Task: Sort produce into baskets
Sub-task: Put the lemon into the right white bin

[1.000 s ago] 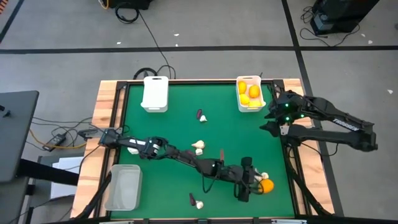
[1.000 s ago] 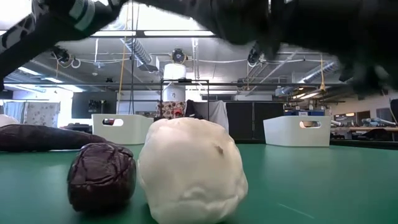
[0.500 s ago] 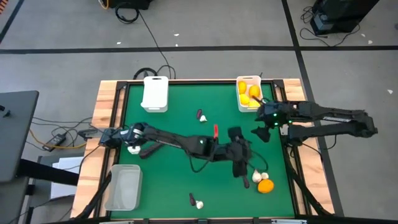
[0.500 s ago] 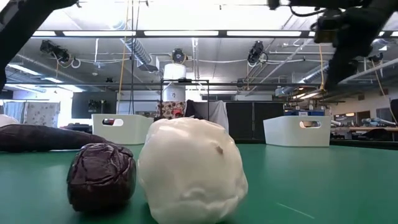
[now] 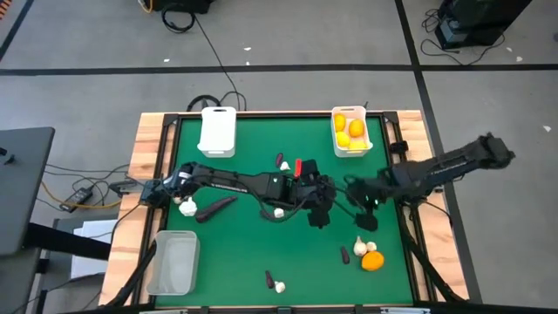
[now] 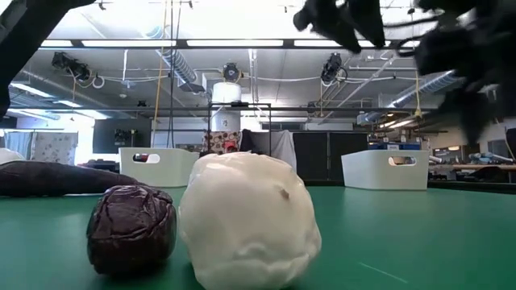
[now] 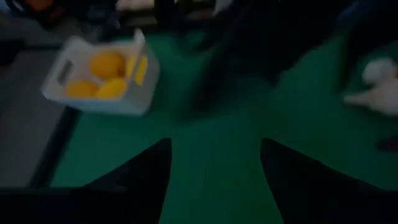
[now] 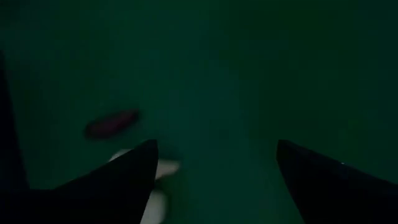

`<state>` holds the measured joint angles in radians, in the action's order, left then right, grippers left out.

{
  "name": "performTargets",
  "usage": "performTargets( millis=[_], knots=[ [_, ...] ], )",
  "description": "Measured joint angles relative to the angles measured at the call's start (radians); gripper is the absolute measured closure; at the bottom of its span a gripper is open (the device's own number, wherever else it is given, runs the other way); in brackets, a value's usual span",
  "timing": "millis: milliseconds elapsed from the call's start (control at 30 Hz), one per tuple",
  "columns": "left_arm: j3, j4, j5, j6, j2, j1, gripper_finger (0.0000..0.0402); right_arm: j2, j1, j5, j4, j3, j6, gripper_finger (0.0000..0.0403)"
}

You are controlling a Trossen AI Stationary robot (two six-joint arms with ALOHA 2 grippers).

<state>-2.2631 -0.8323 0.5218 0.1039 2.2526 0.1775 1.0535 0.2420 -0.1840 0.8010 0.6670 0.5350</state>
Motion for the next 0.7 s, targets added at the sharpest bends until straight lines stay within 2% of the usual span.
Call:
performTargets(
  millis=[200, 333, 500, 700],
  knots=[
    [0.168, 0.089, -0.044, 0.052, 0.004, -0.023, 0.0149, 0.028, 0.321, 0.026, -0.012, 0.0, 0.21, 0.0068],
    [0.274, 0.158, -0.082, 0.113, 0.004, -0.026, 0.0149, 0.048, 0.494, 0.057, -0.076, 0.0, 0.319, 0.0068],
    [0.345, 0.252, -0.116, 0.121, 0.004, -0.009, 0.0149, 0.11, 0.632, 0.149, -0.159, 0.0, 0.399, 0.0068],
    [0.354, 0.263, -0.12, 0.118, 0.004, 0.014, 0.0149, 0.234, 0.706, 0.166, -0.271, 0.0, 0.416, 0.0068]
  ],
)
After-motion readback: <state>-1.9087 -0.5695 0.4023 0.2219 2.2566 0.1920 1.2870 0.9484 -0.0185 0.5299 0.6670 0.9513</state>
